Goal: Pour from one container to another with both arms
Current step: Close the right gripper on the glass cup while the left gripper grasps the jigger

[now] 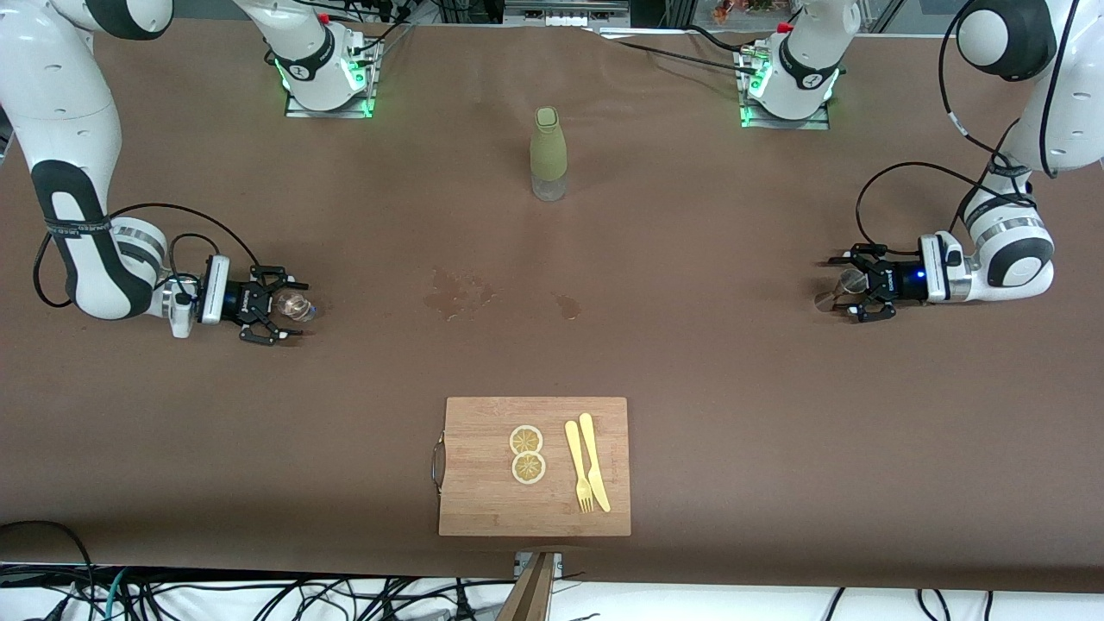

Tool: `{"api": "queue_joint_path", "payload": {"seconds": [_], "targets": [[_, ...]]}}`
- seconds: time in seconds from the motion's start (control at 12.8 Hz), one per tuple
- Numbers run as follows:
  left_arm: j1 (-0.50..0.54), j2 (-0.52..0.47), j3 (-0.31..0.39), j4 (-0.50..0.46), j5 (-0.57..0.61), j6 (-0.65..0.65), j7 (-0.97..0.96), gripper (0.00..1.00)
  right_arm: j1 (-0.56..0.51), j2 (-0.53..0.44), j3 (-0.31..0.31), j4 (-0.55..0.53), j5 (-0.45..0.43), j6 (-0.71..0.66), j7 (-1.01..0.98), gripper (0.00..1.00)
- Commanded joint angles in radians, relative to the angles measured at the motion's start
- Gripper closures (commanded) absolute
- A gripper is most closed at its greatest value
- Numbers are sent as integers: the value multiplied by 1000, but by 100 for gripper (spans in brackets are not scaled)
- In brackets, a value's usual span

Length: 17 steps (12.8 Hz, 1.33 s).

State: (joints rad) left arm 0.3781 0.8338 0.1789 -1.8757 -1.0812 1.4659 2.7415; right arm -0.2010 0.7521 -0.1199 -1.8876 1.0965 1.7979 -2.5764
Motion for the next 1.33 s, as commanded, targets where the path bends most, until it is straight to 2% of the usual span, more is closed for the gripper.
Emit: {"api": "queue_joint_path", "payload": {"seconds": [0.0,0.08,0.16,0.23,0.31,0.39,0.47,0.7,0.78,0.94,1.01,1.25], "targets": [[-10,-12,11,-19,-11,-10,138,16,-15,12,13,2,22,-12,-27,2],[-10,-13,11,-17,-13,-24,132,28,-15,16,13,2,22,-12,-28,2],[-10,-12,13,-17,-13,-26,127,35,-15,19,14,1,22,-12,-37,2],[-10,-13,13,-16,-11,-27,126,45,-14,23,16,2,22,-14,-41,8],[-10,-12,14,-14,-11,-30,124,61,-14,21,23,2,22,-14,-42,19],[-10,-12,16,-11,-11,-30,126,63,-14,23,23,2,22,-15,-42,37],[-10,-12,17,-11,-11,-30,127,68,-14,23,23,2,22,-15,-42,49],[-10,-10,19,0,4,-29,126,96,-12,23,23,2,19,-18,-42,59],[-11,-12,17,0,4,-29,126,100,-12,23,23,2,17,-20,-42,63],[-18,-12,8,9,-3,-27,89,100,-12,23,25,2,17,-22,-41,67],[-28,-12,-19,10,-8,-26,57,100,-12,23,25,4,16,-28,-41,71],[-68,-12,-128,23,-66,10,21,100,-12,21,36,8,19,-32,-38,72]]}}
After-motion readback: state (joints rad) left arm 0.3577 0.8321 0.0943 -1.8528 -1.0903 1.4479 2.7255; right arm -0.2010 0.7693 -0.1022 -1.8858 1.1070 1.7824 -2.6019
